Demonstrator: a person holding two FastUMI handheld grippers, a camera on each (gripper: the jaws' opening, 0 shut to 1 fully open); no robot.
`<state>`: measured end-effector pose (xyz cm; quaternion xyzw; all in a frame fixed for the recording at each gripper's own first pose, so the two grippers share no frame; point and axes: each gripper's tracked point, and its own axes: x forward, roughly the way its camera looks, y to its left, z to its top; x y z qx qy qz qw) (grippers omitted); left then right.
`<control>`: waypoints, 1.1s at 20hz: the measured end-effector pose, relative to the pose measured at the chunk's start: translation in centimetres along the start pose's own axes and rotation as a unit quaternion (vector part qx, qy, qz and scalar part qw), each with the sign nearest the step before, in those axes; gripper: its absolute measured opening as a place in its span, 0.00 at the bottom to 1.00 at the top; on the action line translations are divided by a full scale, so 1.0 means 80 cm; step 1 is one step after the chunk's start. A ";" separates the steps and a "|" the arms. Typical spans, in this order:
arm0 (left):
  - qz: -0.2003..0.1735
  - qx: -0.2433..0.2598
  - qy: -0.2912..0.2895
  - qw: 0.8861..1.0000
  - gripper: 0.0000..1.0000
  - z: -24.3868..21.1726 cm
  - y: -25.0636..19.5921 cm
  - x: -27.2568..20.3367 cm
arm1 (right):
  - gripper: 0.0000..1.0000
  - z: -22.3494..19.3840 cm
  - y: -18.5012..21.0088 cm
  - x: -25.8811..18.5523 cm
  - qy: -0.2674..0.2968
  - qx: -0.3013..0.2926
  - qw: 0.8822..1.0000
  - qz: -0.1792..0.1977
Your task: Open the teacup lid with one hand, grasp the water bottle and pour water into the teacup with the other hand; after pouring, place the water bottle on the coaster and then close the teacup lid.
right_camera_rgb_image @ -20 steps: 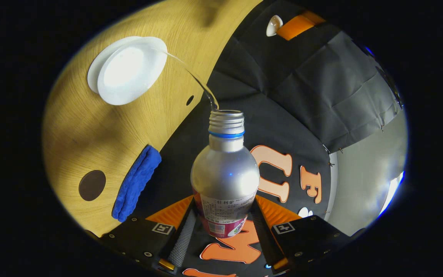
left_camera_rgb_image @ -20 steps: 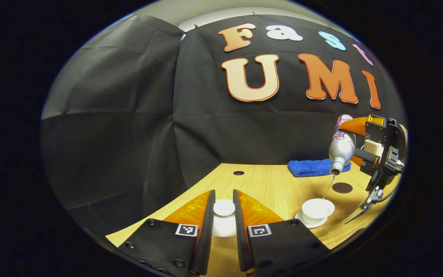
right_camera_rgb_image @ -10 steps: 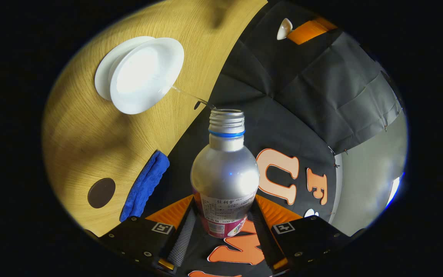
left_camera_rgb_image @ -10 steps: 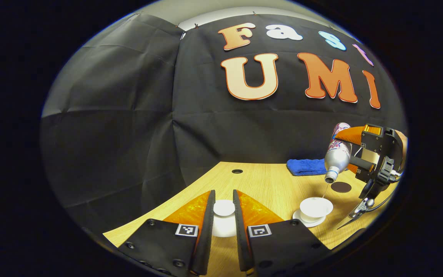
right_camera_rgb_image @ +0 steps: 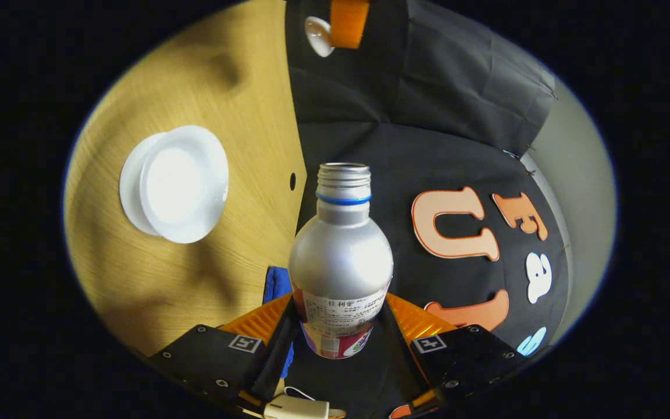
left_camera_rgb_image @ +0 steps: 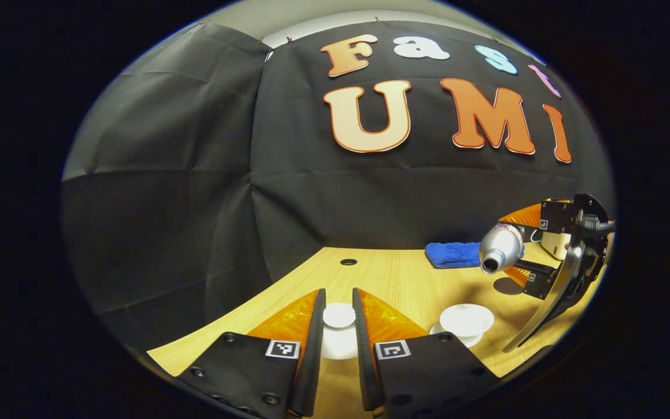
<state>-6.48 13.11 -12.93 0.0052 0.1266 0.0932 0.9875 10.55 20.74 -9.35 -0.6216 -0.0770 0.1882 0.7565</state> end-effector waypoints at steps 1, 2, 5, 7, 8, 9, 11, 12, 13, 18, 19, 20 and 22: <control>-0.001 -0.001 -0.001 1.000 0.30 0.002 -0.004 0.001 | 0.79 -0.005 -0.002 0.004 0.003 0.035 0.999 0.003; -0.003 -0.002 -0.003 1.000 0.33 0.004 -0.008 0.004 | 0.80 -0.012 -0.009 0.007 0.009 0.074 0.997 0.000; -0.014 -0.002 -0.002 1.000 0.33 0.005 -0.025 0.007 | 0.78 -0.049 -0.019 0.013 0.036 0.204 0.978 -0.009; -0.022 0.001 -0.007 1.000 0.33 0.012 -0.040 0.009 | 0.78 -0.070 -0.020 0.015 0.058 0.267 0.962 -0.012; -0.028 0.001 -0.009 1.000 0.33 0.014 -0.047 0.009 | 0.79 -0.079 -0.015 0.019 0.069 0.301 0.951 -0.010; -0.032 0.002 -0.012 0.999 0.33 0.017 -0.055 0.010 | 0.78 -0.089 -0.010 0.023 0.074 0.339 0.938 -0.003; -0.043 0.002 -0.017 0.999 0.33 0.023 -0.073 0.013 | 0.78 -0.110 0.014 0.039 0.093 0.428 0.899 0.016; -0.049 0.002 -0.018 0.999 0.33 0.024 -0.083 0.012 | 0.78 -0.115 0.024 0.049 0.094 0.471 0.877 0.025; -0.054 0.002 -0.020 0.998 0.33 0.026 -0.092 0.013 | 0.78 -0.120 0.034 0.058 0.096 0.509 0.855 0.033; -0.078 0.002 -0.020 0.997 0.33 0.030 -0.128 0.016 | 0.78 -0.116 0.072 0.084 0.106 0.624 0.773 0.048; -0.082 0.001 -0.020 0.996 0.33 0.031 -0.135 0.016 | 0.78 -0.116 0.077 0.085 0.105 0.636 0.763 0.052; -0.085 0.000 -0.019 0.996 0.33 0.030 -0.139 0.017 | 0.78 -0.118 0.081 0.086 0.105 0.645 0.755 0.055; -0.088 0.000 -0.016 0.996 0.33 0.029 -0.147 0.021 | 0.78 -0.117 0.088 0.081 0.110 0.657 0.743 0.062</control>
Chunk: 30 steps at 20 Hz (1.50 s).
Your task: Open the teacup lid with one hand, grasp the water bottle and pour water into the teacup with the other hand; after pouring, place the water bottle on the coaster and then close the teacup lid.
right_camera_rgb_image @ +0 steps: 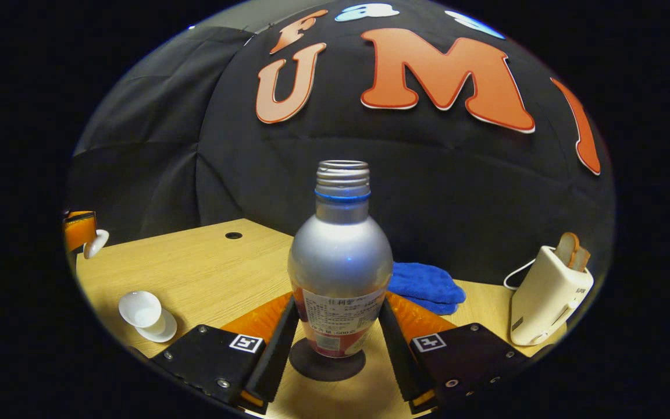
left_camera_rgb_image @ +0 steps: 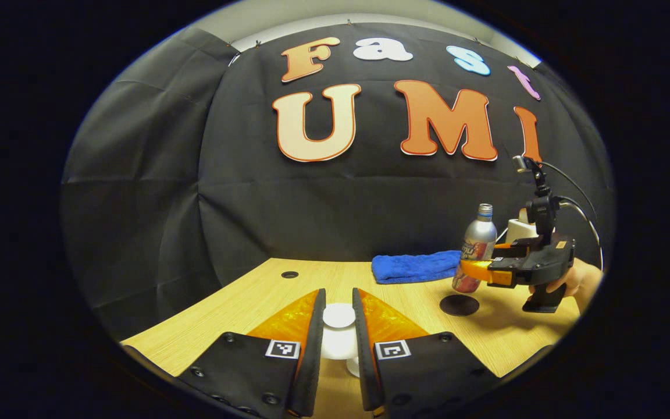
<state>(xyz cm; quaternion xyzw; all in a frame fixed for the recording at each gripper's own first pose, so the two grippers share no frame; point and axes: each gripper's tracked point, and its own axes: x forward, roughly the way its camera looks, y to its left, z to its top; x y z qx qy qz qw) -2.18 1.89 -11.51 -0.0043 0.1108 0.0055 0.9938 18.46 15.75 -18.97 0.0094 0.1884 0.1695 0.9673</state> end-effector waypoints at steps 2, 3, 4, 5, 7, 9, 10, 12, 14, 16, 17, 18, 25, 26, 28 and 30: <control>-0.003 -0.002 0.003 1.000 0.33 -0.003 -0.004 0.003 | 0.78 -0.010 0.002 0.003 0.017 0.016 1.000 0.005; -0.004 -0.003 0.005 1.000 0.33 -0.004 -0.004 0.005 | 0.78 -0.017 0.004 0.004 0.025 0.023 0.999 0.010; -0.005 -0.004 0.009 1.000 0.33 -0.007 -0.006 0.005 | 0.79 -0.023 0.006 0.008 0.032 0.029 0.999 0.012; -0.006 -0.004 0.012 1.000 0.33 -0.009 -0.008 0.007 | 0.79 -0.030 0.008 0.010 0.039 0.033 0.999 0.013; -0.008 -0.007 0.016 1.000 0.33 -0.011 -0.009 0.010 | 0.79 -0.030 0.010 0.010 0.036 0.039 0.998 0.013; -0.013 -0.009 0.021 1.000 0.33 -0.016 -0.015 0.015 | 0.78 -0.030 0.010 0.012 0.034 0.037 0.999 0.013; -0.017 -0.012 0.024 0.999 0.33 -0.020 -0.018 0.018 | 0.78 -0.028 0.009 0.014 0.033 0.034 0.999 0.012; -0.025 -0.017 0.034 0.999 0.33 -0.029 -0.025 0.025 | 0.81 -0.031 0.007 0.015 0.036 0.031 0.999 0.007; -0.033 -0.022 0.042 0.998 0.33 -0.036 -0.033 0.031 | 0.86 -0.030 0.006 0.013 0.036 0.027 0.999 0.009; -0.041 -0.028 0.046 0.998 0.33 -0.040 -0.039 0.036 | 0.95 -0.026 0.003 0.008 0.034 0.019 0.999 0.005; -0.044 -0.029 0.050 0.997 0.33 -0.044 -0.043 0.037 | 0.97 -0.023 0.000 0.003 0.032 0.016 0.999 0.003; -0.048 -0.029 0.050 0.997 0.33 -0.047 -0.047 0.038 | 0.98 -0.017 -0.001 0.000 0.028 0.014 1.000 0.002; -0.064 -0.018 0.073 0.995 0.33 -0.084 -0.067 0.045 | 0.98 0.013 -0.005 -0.057 -0.011 0.012 1.000 0.005; -0.064 -0.018 0.077 0.995 0.33 -0.090 -0.068 0.047 | 0.98 0.017 -0.005 -0.064 -0.016 0.012 1.000 0.006; -0.065 -0.019 0.085 0.994 0.33 -0.097 -0.070 0.049 | 0.98 0.024 -0.004 -0.079 -0.027 0.014 0.999 0.007; -0.063 -0.015 0.093 0.994 0.33 -0.108 -0.071 0.051 | 0.98 0.029 -0.004 -0.093 -0.036 0.018 0.999 0.006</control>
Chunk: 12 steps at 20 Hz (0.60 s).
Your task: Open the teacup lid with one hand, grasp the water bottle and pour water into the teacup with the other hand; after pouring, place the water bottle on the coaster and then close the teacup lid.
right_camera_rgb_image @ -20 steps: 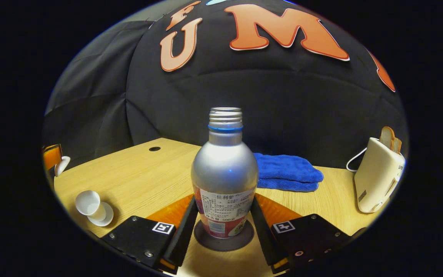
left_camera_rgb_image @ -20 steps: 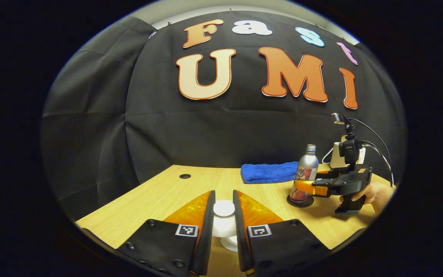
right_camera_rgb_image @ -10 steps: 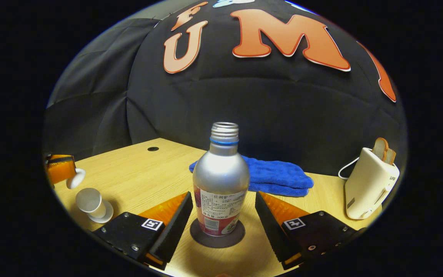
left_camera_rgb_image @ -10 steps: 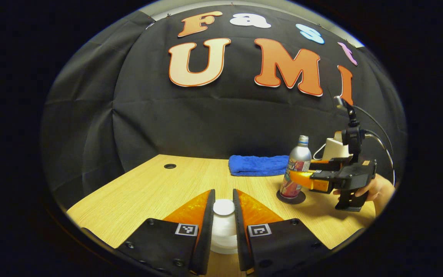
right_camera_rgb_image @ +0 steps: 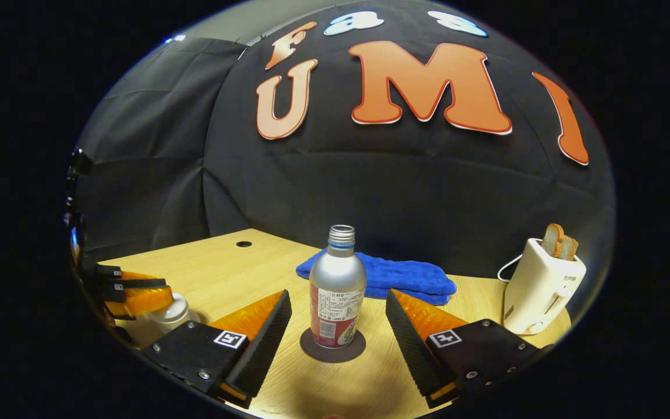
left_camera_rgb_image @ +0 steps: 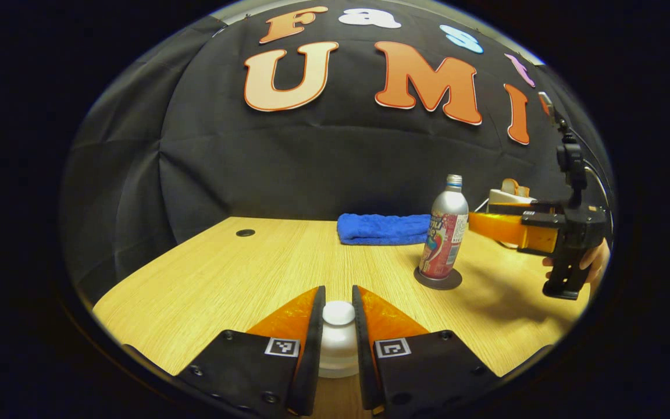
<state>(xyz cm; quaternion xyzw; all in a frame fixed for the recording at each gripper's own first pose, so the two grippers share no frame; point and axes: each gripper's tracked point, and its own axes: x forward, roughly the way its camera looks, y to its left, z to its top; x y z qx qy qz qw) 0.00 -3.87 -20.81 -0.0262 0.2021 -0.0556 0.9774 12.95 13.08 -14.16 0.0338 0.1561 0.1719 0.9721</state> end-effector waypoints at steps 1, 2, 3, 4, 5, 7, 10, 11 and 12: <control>0.002 0.003 0.004 1.000 0.33 -0.006 0.000 0.000 | 0.98 0.002 -0.001 -0.005 -0.004 0.002 1.000 -0.001; 0.002 0.005 -0.004 1.000 0.34 -0.004 -0.001 -0.003 | 0.98 0.004 -0.002 -0.010 -0.006 0.004 1.000 -0.003; 0.002 0.004 -0.006 1.000 0.33 -0.005 -0.001 -0.004 | 0.98 0.004 -0.004 -0.016 -0.009 0.006 1.000 -0.005; 0.001 0.004 -0.004 1.000 0.33 -0.005 -0.001 -0.006 | 0.98 0.005 -0.006 -0.020 -0.011 0.007 1.000 -0.008; 0.001 0.004 -0.006 1.000 0.31 -0.003 -0.001 -0.005 | 0.98 0.006 -0.009 -0.024 -0.013 0.009 1.000 -0.011; 0.001 0.005 -0.012 1.000 0.36 0.001 0.000 -0.005 | 0.98 0.010 -0.015 -0.032 -0.018 0.012 1.000 -0.017; 0.008 0.009 -0.050 0.999 0.47 0.031 0.003 -0.012 | 0.98 0.019 -0.021 -0.046 -0.030 0.015 0.999 -0.028; 0.008 0.014 -0.062 0.998 0.52 0.045 0.000 -0.015 | 0.98 0.024 -0.023 -0.051 -0.034 0.016 0.999 -0.031; 0.004 0.017 -0.076 0.997 0.60 0.058 -0.005 -0.020 | 0.98 0.030 -0.024 -0.058 -0.041 0.016 0.998 -0.035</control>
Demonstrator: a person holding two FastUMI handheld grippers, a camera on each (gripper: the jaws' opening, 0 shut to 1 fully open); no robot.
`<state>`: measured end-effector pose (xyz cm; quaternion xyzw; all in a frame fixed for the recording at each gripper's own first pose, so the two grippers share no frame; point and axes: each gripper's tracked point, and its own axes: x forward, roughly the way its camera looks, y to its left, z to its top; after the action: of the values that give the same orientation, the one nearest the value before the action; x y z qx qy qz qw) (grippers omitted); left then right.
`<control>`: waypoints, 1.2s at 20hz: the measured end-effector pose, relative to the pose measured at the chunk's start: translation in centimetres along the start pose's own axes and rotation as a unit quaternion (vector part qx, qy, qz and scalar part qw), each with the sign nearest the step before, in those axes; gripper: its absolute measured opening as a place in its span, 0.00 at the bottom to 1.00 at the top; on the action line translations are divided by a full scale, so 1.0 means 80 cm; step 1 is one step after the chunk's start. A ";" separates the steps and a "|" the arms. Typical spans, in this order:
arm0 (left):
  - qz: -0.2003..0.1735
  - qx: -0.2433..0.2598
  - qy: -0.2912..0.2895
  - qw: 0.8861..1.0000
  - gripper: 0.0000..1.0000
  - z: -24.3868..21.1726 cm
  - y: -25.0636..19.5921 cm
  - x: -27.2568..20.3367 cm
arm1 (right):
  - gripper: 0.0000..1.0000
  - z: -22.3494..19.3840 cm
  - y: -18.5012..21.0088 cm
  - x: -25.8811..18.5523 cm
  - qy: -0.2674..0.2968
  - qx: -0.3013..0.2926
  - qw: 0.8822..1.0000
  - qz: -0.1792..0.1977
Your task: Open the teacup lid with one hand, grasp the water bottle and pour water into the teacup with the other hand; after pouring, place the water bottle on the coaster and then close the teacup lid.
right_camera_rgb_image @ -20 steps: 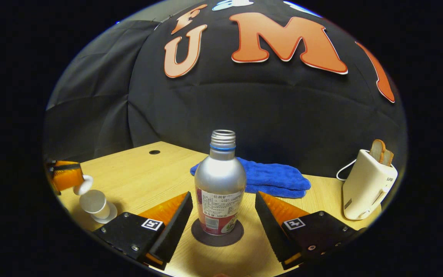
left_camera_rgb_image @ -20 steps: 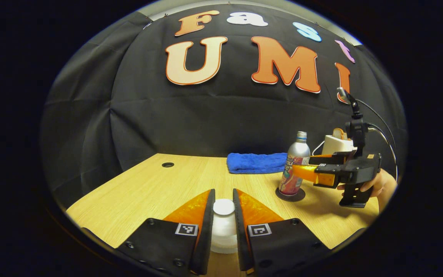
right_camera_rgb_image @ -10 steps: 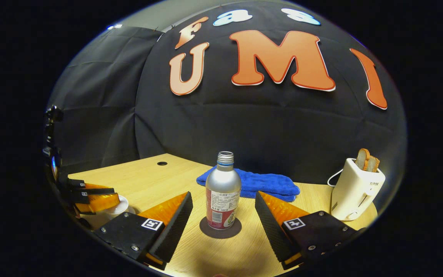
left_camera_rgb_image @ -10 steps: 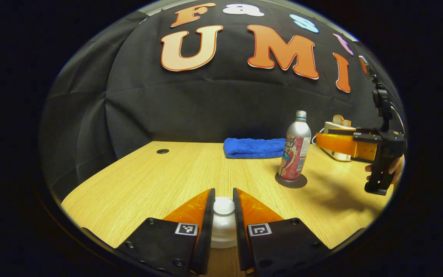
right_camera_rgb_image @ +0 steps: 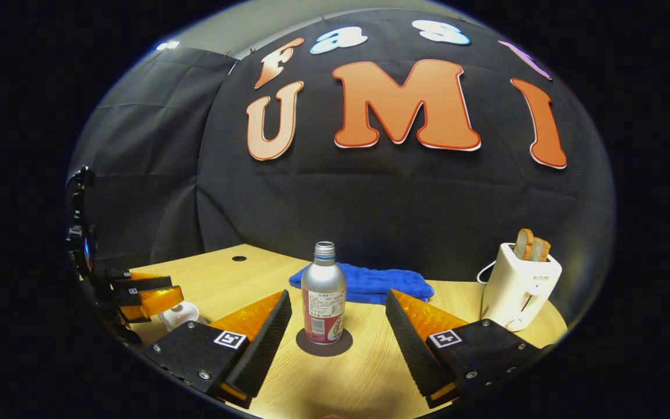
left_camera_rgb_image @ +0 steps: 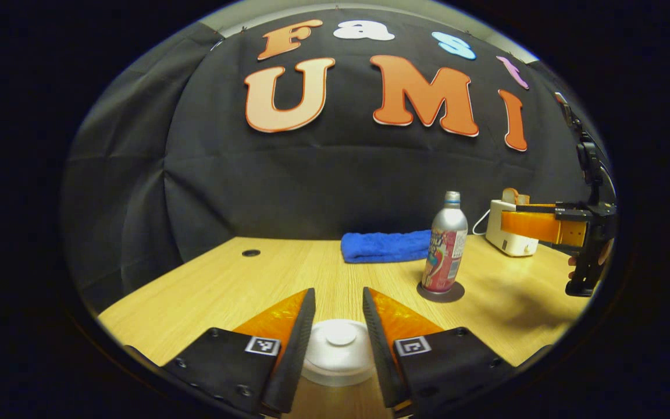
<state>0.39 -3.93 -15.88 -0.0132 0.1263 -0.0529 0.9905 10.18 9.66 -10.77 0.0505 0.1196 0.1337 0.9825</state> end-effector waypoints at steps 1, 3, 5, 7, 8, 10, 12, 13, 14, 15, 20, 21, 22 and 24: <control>-0.004 -0.001 -0.014 1.000 0.65 0.017 -0.004 -0.002 | 0.98 0.007 -0.002 -0.006 -0.006 -0.002 1.000 -0.006; -0.006 -0.002 -0.037 0.999 0.76 0.051 -0.009 -0.007 | 0.98 0.023 -0.005 -0.018 -0.022 -0.012 1.000 -0.016; -0.013 -0.008 -0.061 0.998 0.79 0.084 -0.016 -0.012 | 0.98 0.041 -0.005 -0.031 -0.038 -0.016 0.999 -0.023; -0.014 -0.013 -0.080 0.997 0.82 0.115 -0.018 -0.016 | 0.98 0.056 -0.004 -0.045 -0.053 -0.016 0.998 -0.027; -0.014 -0.017 -0.091 0.996 0.88 0.130 -0.020 -0.020 | 0.98 0.064 -0.004 -0.052 -0.059 -0.015 0.998 -0.030; -0.016 -0.025 -0.104 0.994 0.99 0.152 -0.026 -0.026 | 0.98 0.075 -0.002 -0.064 -0.070 -0.018 0.997 -0.036; -0.016 -0.029 -0.112 0.993 1.00 0.165 -0.029 -0.032 | 0.98 0.083 -0.002 -0.075 -0.077 -0.025 0.996 -0.044; -0.017 -0.027 -0.117 0.993 1.00 0.171 -0.032 -0.033 | 0.98 0.084 -0.003 -0.080 -0.079 -0.025 0.995 -0.048; -0.018 -0.024 -0.119 0.992 1.00 0.175 -0.034 -0.036 | 0.98 0.086 -0.002 -0.084 -0.081 -0.024 0.995 -0.050; -0.019 -0.024 -0.122 0.992 1.00 0.177 -0.036 -0.039 | 0.98 0.086 -0.001 -0.090 -0.083 -0.023 0.995 -0.052; -0.022 -0.023 -0.127 0.991 1.00 0.177 -0.038 -0.054 | 0.98 0.082 0.003 -0.104 -0.080 -0.026 0.995 -0.056; -0.019 -0.023 -0.127 0.992 1.00 0.175 -0.037 -0.056 | 1.00 0.082 0.003 -0.108 -0.079 -0.024 0.995 -0.057; -0.019 -0.022 -0.127 0.992 0.98 0.174 -0.035 -0.059 | 0.98 0.081 0.004 -0.111 -0.079 -0.022 0.995 -0.059; -0.019 -0.015 -0.131 0.991 0.98 0.173 -0.034 -0.065 | 0.98 0.081 0.003 -0.117 -0.081 -0.023 0.995 -0.062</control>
<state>-1.40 -5.86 -1.06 -0.0376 -0.0041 -0.0672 0.9970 2.96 6.92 -2.43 0.0310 0.0395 0.0710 0.9962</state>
